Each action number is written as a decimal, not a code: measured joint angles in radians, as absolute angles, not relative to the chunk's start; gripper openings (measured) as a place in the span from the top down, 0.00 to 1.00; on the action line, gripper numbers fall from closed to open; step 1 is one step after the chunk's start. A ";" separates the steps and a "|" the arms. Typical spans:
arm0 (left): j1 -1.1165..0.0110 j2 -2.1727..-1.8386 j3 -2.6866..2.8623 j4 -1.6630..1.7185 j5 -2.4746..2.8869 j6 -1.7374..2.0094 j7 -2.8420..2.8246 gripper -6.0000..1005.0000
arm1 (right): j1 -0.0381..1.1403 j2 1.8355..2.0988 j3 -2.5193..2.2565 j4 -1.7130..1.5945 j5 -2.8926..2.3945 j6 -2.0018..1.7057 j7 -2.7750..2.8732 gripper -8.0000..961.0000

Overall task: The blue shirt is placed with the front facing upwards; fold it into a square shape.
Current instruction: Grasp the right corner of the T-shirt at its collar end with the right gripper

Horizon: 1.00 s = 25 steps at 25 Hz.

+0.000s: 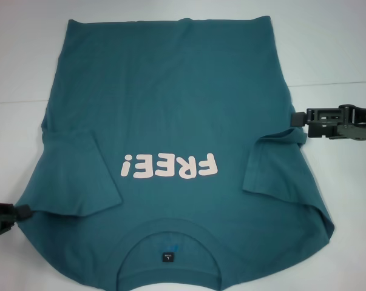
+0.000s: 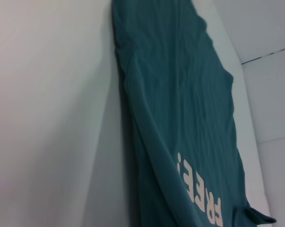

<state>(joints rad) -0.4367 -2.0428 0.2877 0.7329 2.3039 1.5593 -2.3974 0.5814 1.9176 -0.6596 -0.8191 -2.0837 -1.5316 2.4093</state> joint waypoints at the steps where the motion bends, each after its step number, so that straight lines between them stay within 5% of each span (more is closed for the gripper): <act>1: -0.437 -2.042 0.287 0.732 2.304 1.561 -2.397 0.99 | 0.581 1.918 -0.660 -0.819 -2.085 -1.531 2.409 0.07; 20: -0.453 -2.034 0.272 0.699 2.292 1.599 -2.344 0.99 | 0.580 1.913 -0.667 -0.816 -2.098 -1.531 2.407 0.07; 25: -0.453 -2.034 0.275 0.698 2.302 1.591 -2.350 0.99 | 0.580 1.890 -0.668 -0.823 -2.186 -1.583 2.407 0.07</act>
